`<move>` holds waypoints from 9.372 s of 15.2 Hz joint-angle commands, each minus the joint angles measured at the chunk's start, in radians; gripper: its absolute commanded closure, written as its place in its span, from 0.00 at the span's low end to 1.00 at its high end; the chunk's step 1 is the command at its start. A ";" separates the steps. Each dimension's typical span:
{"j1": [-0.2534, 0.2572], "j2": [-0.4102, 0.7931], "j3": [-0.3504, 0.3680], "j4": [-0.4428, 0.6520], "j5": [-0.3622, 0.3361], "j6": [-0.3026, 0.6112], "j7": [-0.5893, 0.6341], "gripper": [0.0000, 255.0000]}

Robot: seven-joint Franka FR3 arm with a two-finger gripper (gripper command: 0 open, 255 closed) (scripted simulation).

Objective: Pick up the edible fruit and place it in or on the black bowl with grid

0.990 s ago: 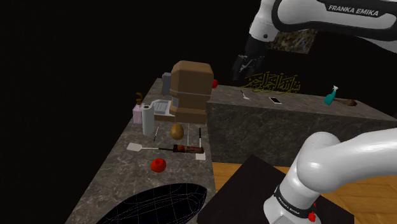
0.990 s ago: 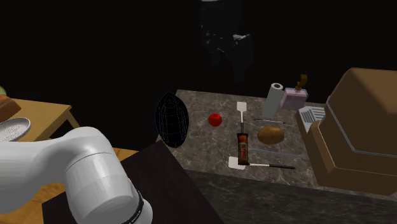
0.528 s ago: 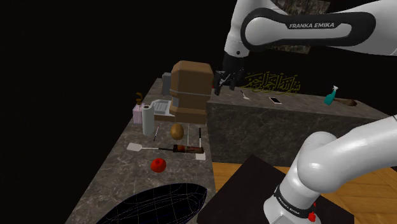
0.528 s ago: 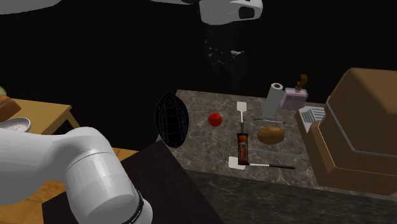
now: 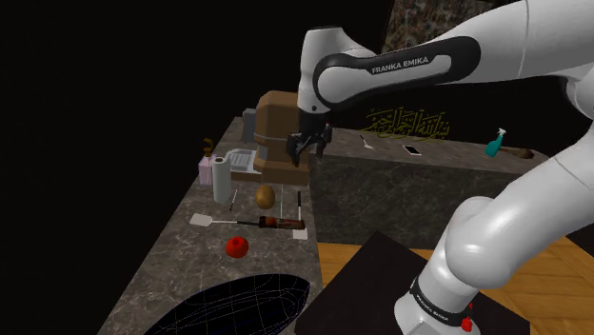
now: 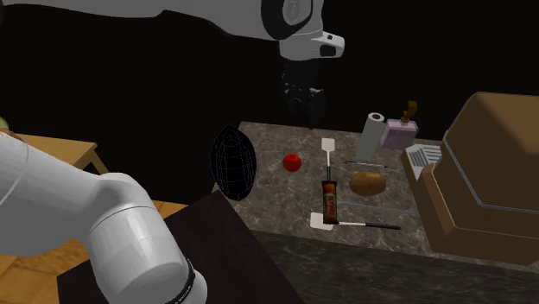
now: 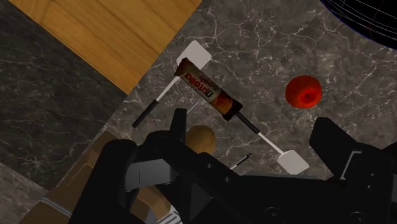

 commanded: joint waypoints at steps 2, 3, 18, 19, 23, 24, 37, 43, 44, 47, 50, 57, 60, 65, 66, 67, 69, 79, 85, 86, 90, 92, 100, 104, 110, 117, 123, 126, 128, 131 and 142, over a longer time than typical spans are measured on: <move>0.005 0.110 0.026 0.035 -0.006 0.038 0.042 0.00; 0.008 0.146 0.035 0.046 -0.009 0.050 0.058 0.00; 0.082 0.719 0.097 0.338 -0.093 0.136 0.266 0.00; 0.091 0.758 0.097 0.366 -0.098 0.135 0.276 0.00; 0.125 0.917 0.093 0.489 -0.113 0.123 0.311 0.00; 0.133 0.958 0.092 0.522 -0.115 0.118 0.318 0.00; 0.164 1.139 0.076 0.605 -0.133 0.177 0.346 0.00; 0.164 1.139 0.076 0.605 -0.133 0.177 0.346 0.00; 0.164 1.139 0.076 0.605 -0.133 0.177 0.346 1.00; 0.165 1.139 0.076 0.605 -0.133 0.176 0.346 1.00; 0.165 1.138 0.076 0.605 -0.133 0.177 0.346 1.00; 0.160 1.097 0.083 0.594 -0.126 0.146 0.341 1.00; 0.156 1.068 0.087 0.590 -0.120 0.122 0.337 1.00; 0.151 1.020 0.095 0.586 -0.109 0.079 0.330 1.00; 0.151 1.011 0.096 0.585 -0.107 0.070 0.329 1.00; 0.150 1.002 0.098 0.586 -0.105 0.061 0.328 1.00; 0.148 0.985 0.100 0.587 -0.101 0.043 0.325 1.00; 0.141 0.905 0.112 0.605 -0.081 -0.053 0.311 1.00; 0.138 0.865 0.117 0.628 -0.071 -0.115 0.303 1.00; 0.138 0.861 0.118 0.630 -0.070 -0.120 0.302 1.00; 0.172 0.785 0.150 0.519 -0.044 -0.088 0.367 1.00; 0.191 0.752 0.167 0.472 -0.030 -0.075 0.400 1.00; 0.274 0.648 0.243 0.336 0.032 -0.039 0.538 1.00; 0.320 0.615 0.283 0.296 0.063 -0.028 0.611 1.00; 0.332 0.650 0.285 0.269 0.051 0.032 0.630 1.00; 0.341 0.712 0.275 0.247 0.026 0.112 0.643 1.00; 0.348 0.759 0.266 0.238 0.006 0.165 0.653 1.00; 0.348 0.759 0.266 0.238 0.006 0.165 0.653 1.00; 0.348 0.759 0.266 0.238 0.006 0.165 0.653 1.00; 0.348 0.759 0.266 0.238 0.006 0.165 0.653 0.00; 0.341 0.716 0.275 0.319 0.026 0.044 0.640 0.00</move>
